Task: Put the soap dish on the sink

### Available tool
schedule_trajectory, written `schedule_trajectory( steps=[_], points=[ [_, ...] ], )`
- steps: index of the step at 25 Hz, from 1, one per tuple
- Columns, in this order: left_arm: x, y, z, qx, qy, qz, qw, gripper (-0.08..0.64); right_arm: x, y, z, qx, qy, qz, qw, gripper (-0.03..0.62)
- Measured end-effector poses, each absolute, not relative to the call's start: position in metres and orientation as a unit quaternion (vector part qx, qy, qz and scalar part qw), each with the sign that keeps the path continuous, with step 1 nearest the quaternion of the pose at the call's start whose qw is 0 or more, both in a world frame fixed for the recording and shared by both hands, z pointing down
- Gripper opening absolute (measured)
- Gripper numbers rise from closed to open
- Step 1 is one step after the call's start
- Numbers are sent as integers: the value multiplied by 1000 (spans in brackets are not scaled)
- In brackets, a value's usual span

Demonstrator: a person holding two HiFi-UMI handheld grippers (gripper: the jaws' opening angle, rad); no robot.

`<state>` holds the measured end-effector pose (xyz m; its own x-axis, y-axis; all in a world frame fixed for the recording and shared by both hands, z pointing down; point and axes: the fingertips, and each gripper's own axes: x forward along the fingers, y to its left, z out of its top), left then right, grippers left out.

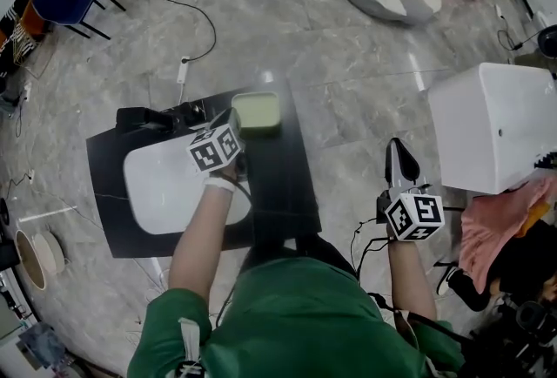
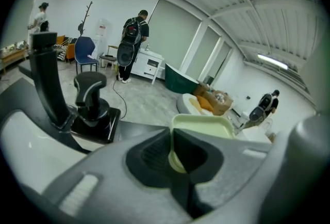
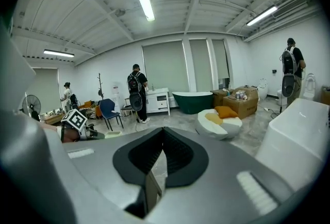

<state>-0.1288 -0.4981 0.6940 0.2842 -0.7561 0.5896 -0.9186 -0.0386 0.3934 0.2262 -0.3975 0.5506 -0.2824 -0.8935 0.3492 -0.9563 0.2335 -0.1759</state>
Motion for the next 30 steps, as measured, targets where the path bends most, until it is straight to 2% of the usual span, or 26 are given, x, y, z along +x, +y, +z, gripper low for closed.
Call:
schedule_trajectory(
  steps=[10, 23, 30],
  points=[
    [-128, -531, 754, 683, -597, 133, 399, 20, 240, -415, 567, 606, -766, 186, 107, -2],
    [-127, -531, 780, 652, -609, 171, 418, 32, 246, -413, 576, 604, -764, 197, 111, -2],
    [-136, -526, 751, 662, -628, 151, 380, 52, 241, -414, 567, 596, -773, 191, 103, -2]
  ],
)
